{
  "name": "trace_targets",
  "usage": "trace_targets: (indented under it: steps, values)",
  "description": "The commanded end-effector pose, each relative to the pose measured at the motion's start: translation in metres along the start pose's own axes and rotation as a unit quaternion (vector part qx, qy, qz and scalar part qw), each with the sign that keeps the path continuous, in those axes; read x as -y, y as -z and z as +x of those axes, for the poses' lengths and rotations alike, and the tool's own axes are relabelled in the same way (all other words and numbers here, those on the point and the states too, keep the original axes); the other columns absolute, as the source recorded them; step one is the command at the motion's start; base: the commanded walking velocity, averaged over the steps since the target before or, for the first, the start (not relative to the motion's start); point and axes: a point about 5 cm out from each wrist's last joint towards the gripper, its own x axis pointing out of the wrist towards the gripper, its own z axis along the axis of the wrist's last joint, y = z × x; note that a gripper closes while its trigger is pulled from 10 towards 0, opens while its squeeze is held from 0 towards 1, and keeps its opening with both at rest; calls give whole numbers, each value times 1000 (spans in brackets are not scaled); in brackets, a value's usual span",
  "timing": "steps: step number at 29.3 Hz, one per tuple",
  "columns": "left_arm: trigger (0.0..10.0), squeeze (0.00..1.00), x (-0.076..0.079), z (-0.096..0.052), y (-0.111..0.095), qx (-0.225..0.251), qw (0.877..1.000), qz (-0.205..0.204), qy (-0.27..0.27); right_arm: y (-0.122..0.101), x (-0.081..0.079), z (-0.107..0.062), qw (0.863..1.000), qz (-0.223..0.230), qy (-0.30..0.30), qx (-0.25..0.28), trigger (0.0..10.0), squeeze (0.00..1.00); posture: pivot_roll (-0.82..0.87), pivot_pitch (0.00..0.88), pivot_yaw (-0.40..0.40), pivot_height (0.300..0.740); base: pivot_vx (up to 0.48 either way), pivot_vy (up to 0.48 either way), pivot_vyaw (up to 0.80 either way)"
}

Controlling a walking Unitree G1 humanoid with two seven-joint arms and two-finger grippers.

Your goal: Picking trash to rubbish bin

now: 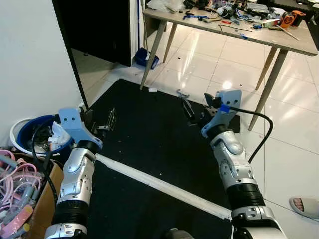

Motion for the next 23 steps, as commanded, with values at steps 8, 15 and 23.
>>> trace_targets:
  steps: [8,15,23]
  values:
    - [10000,0,5,-1,5,-9,1000,3,12,4,3,0,1000,-6,5,-17,10000,0,6,0,-41,740,332,0,0]
    - [10000,0,5,-1,5,-9,1000,6,18,7,2,1,999,-13,3,-32,10000,0,8,0,-43,740,361,0,-343]
    - [10000,0,6,0,5,-7,1000,7,21,8,2,1,999,-15,5,-38,10000,0,7,0,-44,740,374,0,-800]
